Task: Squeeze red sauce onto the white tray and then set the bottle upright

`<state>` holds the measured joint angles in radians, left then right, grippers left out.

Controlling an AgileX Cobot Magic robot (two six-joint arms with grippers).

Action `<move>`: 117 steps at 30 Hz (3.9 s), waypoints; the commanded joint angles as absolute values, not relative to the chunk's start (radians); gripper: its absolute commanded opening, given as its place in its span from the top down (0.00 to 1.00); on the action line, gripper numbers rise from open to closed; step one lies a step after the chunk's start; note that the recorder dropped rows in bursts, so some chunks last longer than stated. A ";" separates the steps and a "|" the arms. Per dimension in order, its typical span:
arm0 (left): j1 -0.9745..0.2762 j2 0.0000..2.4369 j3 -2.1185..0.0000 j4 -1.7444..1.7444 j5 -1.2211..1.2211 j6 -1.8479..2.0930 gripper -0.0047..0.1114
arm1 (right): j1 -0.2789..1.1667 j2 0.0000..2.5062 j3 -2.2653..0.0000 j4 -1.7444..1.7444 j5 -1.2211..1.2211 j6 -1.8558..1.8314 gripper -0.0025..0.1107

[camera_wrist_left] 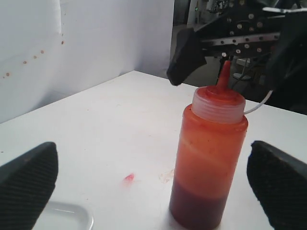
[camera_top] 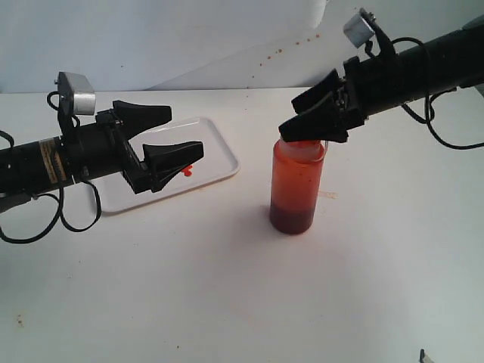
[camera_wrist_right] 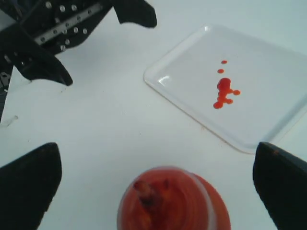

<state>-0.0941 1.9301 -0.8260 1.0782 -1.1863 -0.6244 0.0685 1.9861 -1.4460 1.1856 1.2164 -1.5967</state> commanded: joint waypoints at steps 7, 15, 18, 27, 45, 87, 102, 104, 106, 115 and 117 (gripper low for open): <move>-0.092 1.924 -0.831 1.064 -1.195 -0.618 0.06 | 0.069 1.866 -1.443 1.313 1.221 -1.599 0.05; -0.092 1.924 -0.831 1.064 -1.195 -0.618 0.06 | 0.068 1.677 -1.443 1.289 1.027 -1.583 0.05; -0.092 1.924 -0.831 1.064 -1.196 -0.620 0.06 | 0.068 1.615 -1.443 1.265 0.907 -1.531 0.05; -0.092 1.924 -0.831 1.064 -1.206 -0.620 0.06 | 0.068 1.407 -1.443 0.907 0.556 -1.172 0.08; -0.092 1.878 -0.831 1.205 -1.221 -0.635 0.06 | 0.068 0.954 -1.220 -0.354 0.447 -0.269 0.98; -0.092 0.513 -0.829 1.647 -0.525 -1.829 0.96 | 0.070 0.648 -1.205 0.021 0.376 -0.017 0.98; -0.092 0.233 -0.829 1.660 -0.523 -1.819 0.96 | 0.070 0.648 -1.205 0.037 0.377 -0.017 0.98; -0.092 0.148 -0.827 1.744 -0.493 -1.788 0.96 | 0.070 0.648 -1.205 0.037 0.377 -0.017 0.98; -0.092 0.082 -0.797 1.744 -0.461 -1.784 0.96 | 0.070 0.648 -1.205 0.037 0.377 -0.017 0.98; -0.095 0.023 -0.705 1.744 -0.342 -1.925 0.96 | 0.070 0.633 -1.207 0.037 0.411 -0.017 0.98; -0.095 0.035 -0.701 1.744 -0.340 -1.935 0.96 | 0.070 0.634 -1.207 0.037 0.409 -0.017 0.98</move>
